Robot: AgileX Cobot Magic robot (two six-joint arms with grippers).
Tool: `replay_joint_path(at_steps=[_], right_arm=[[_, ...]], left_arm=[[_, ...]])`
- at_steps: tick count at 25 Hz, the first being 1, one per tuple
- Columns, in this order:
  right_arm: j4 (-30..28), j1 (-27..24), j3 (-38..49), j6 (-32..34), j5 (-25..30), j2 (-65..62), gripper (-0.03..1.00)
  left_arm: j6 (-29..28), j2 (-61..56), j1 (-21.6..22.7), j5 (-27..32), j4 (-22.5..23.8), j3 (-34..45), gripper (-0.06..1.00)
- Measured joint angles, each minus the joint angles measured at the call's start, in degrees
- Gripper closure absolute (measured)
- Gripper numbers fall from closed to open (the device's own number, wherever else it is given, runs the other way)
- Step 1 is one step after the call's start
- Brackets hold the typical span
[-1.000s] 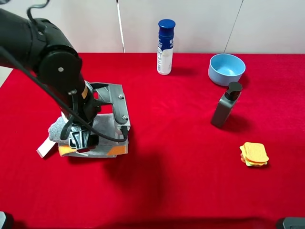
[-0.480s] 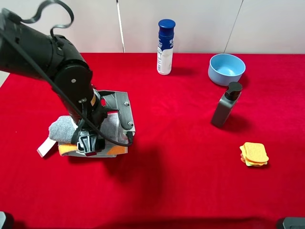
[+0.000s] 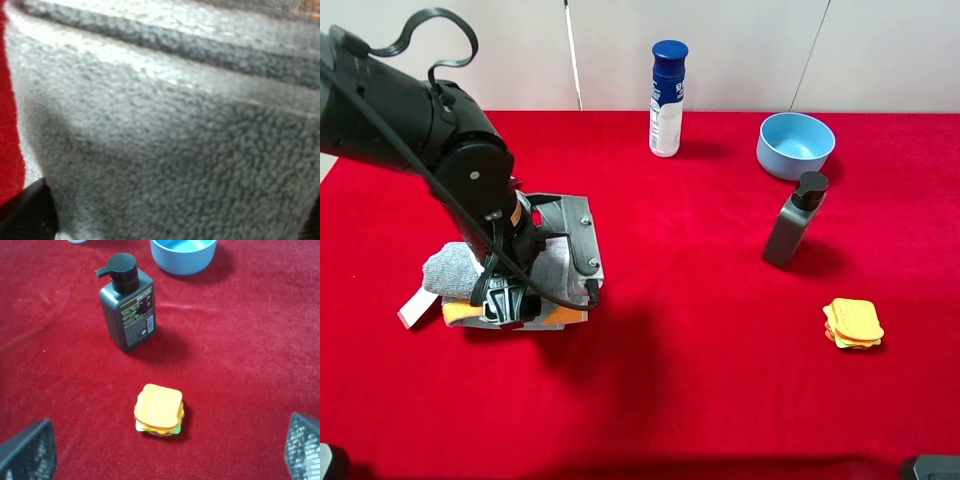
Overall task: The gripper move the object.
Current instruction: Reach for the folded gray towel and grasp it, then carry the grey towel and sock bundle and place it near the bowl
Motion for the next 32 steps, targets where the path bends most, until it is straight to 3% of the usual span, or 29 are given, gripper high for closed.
replay_joint_path(at_steps=[4, 7, 13, 32], right_arm=[[0.00, 0.00, 0.00, 0.00, 0.00, 0.00, 0.27], [0.03, 0.00, 0.00, 0.00, 0.00, 0.00, 0.27], [0.03, 0.00, 0.00, 0.00, 0.00, 0.00, 0.27], [0.03, 0.00, 0.00, 0.00, 0.00, 0.00, 0.27]], left_arm=[[0.00, 0.00, 0.00, -2.94, 0.20, 2.16, 0.12], [0.00, 0.00, 0.00, -4.58, 0.46, 3.08, 0.25], [0.00, -0.16, 0.06, -5.23, 1.91, 3.27, 0.68], [-0.28, -0.22, 0.06, -4.97, 1.91, 3.07, 0.68]])
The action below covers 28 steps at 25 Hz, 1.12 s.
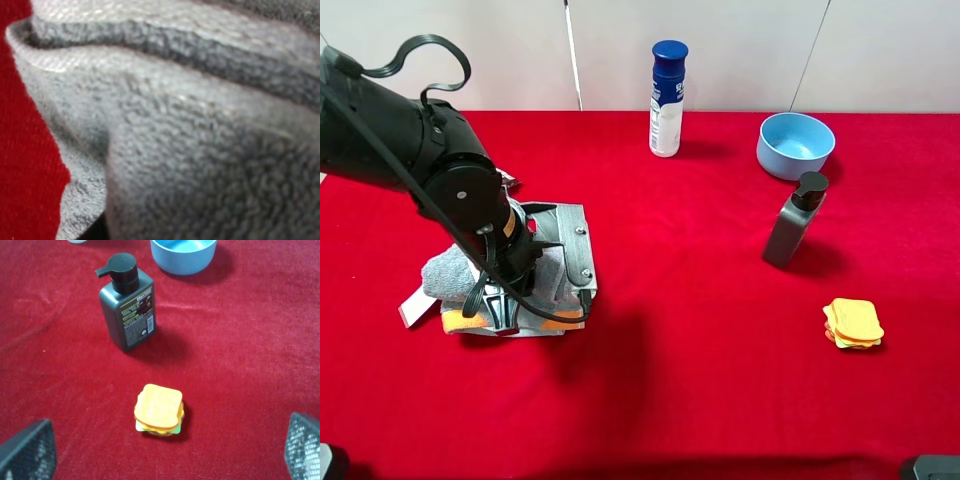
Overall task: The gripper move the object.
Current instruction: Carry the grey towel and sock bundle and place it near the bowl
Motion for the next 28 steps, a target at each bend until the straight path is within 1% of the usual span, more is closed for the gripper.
replay_joint_path(at_steps=[2, 5, 11, 19, 28], right_arm=[[0.00, 0.00, 0.00, 0.00, 0.00, 0.00, 0.27], [0.00, 0.00, 0.00, 0.00, 0.00, 0.00, 0.27], [0.05, 0.00, 0.00, 0.00, 0.00, 0.00, 0.27], [0.05, 0.00, 0.00, 0.00, 0.00, 0.00, 0.27], [0.05, 0.00, 0.00, 0.00, 0.00, 0.00, 0.27]], left_arm=[[-0.40, 0.00, 0.00, 1.24, -0.19, -0.70, 0.68], [-0.67, 0.05, 0.00, 5.18, -1.58, -2.87, 0.68], [-1.47, 0.09, 0.00, 15.93, -3.84, -9.30, 0.69], [-2.24, 0.11, 0.00, 29.55, -4.71, -18.32, 0.69], [-2.34, 0.16, -0.05, 41.28, -4.77, -28.40, 0.69]])
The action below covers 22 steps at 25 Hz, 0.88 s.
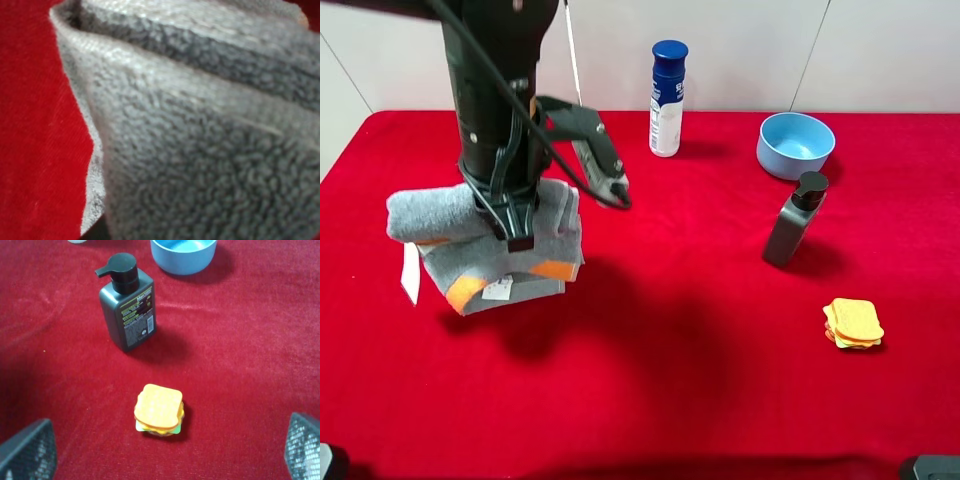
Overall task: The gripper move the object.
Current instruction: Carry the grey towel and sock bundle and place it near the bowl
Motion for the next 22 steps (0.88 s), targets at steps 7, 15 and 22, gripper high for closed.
replay_joint_path(at_steps=[7, 15, 22], right_arm=[[0.00, 0.00, 0.00, 0.00, 0.00, 0.00, 0.27], [0.00, 0.00, 0.00, 0.00, 0.00, 0.00, 0.27], [0.00, 0.00, 0.00, 0.00, 0.00, 0.00, 0.27]], left_arm=[[0.00, 0.06, -0.98, 1.93, -0.04, -7.15, 0.69], [0.06, 0.06, -2.99, 1.97, -0.23, -15.87, 0.69], [0.17, 0.07, -3.78, 1.38, -1.60, -19.64, 0.70]])
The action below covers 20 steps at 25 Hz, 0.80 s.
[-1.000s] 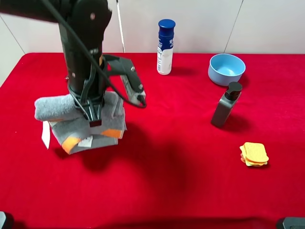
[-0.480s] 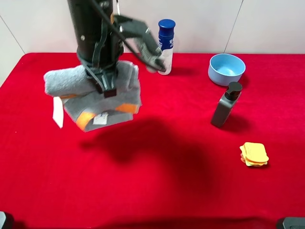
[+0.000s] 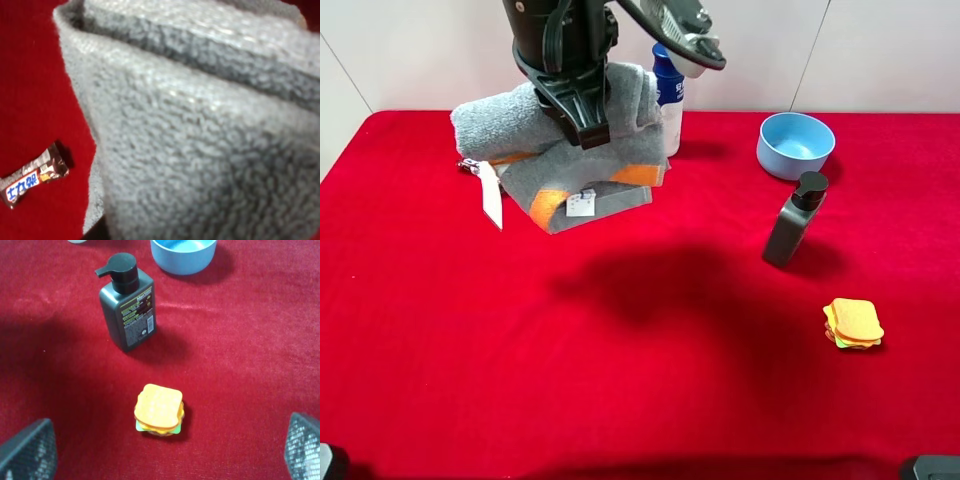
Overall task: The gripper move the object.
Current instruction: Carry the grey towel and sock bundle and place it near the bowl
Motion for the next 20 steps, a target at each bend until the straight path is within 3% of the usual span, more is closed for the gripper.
replay_joint_path(at_steps=[11, 20], right_arm=[[0.00, 0.00, 0.00, 0.00, 0.00, 0.00, 0.27], [0.00, 0.00, 0.00, 0.00, 0.00, 0.00, 0.27]], left_arm=[[0.68, 4.48, -0.18, -13.48, -1.66, -0.18, 0.70], [2.90, 11.56, -0.18, -19.86, -4.14, -0.24, 0.70]])
